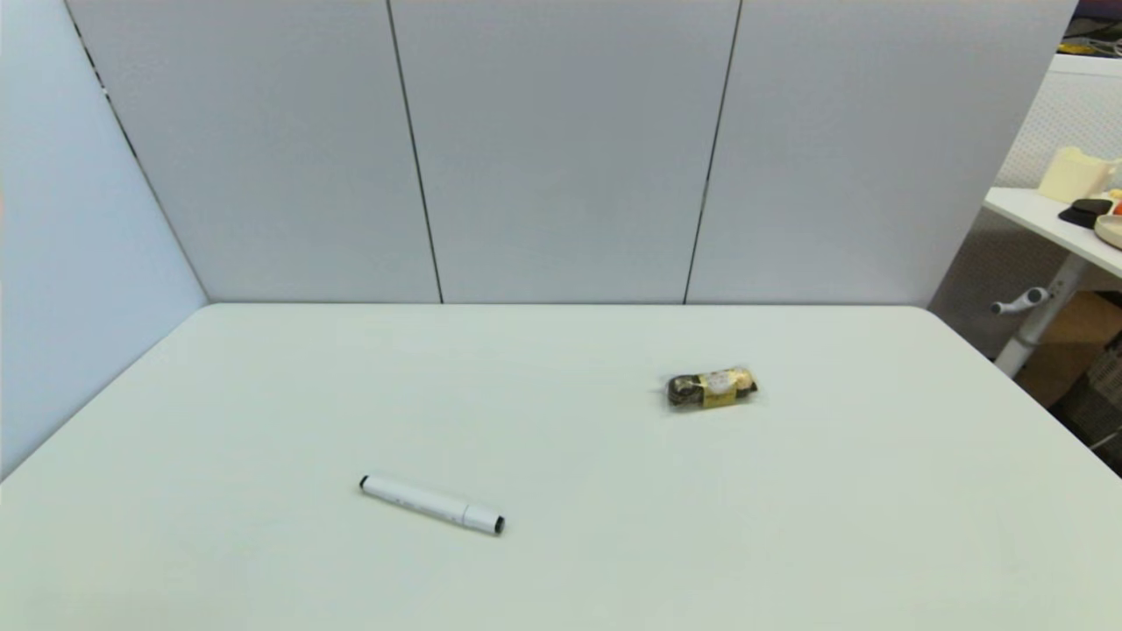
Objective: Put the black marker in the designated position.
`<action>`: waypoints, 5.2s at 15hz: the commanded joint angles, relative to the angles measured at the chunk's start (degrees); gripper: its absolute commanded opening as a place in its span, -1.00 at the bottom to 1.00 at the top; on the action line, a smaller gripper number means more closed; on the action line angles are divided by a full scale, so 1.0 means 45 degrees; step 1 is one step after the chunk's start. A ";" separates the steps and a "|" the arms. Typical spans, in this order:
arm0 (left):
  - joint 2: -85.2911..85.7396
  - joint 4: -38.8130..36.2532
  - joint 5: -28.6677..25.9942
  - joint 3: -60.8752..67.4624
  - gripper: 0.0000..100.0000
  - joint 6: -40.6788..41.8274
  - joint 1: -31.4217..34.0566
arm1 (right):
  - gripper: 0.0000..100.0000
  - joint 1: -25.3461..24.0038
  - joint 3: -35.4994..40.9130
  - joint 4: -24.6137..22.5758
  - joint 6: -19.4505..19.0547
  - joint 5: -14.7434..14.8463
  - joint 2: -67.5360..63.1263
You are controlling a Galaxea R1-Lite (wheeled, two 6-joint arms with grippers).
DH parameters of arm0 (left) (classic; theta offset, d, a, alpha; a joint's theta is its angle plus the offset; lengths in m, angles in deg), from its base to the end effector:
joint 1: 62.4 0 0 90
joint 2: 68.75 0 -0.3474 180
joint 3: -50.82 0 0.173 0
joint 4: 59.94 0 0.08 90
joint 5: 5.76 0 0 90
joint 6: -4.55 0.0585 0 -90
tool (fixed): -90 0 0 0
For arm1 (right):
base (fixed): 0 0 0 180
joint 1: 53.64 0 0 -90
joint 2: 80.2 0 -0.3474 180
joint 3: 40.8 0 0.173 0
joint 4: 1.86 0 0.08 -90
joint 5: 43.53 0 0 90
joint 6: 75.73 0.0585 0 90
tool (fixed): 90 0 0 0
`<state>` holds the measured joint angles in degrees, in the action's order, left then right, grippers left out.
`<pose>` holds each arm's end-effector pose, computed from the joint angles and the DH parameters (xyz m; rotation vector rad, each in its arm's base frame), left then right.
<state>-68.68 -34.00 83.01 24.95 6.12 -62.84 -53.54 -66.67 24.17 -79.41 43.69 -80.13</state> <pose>-0.0534 -0.0008 0.0753 0.0274 -0.0004 -0.0291 -0.0534 0.0029 0.0750 -0.0642 0.0001 0.0468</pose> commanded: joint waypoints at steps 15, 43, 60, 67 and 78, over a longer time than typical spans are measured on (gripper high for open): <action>0.0003 0.0003 0.0000 0.0000 1.00 0.0002 0.0000 | 1.00 -0.0002 0.0000 0.0004 0.0037 -0.0007 -0.0016; -1.8219 0.7484 -0.5703 -1.3008 1.00 1.0510 0.0000 | 1.00 -0.0002 0.0000 0.0004 0.0037 -0.0007 -0.0016; -2.3122 0.7210 -0.8789 -1.4941 1.00 1.3518 -0.3047 | 1.00 -0.0002 0.0000 0.0004 0.0037 -0.0007 -0.0016; -2.3532 0.4730 -0.8887 -1.3613 1.00 1.3713 -0.3106 | 1.00 -0.0002 0.0000 0.0004 0.0037 -0.0007 -0.0016; -2.3454 0.3070 -0.8887 -1.2422 1.00 1.3713 -0.3203 | 1.00 -0.0002 0.0000 0.0004 0.0037 -0.0007 -0.0016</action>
<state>-174.79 -19.11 43.21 -32.13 67.48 -77.23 -53.54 -66.67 24.20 -79.20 43.71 -80.13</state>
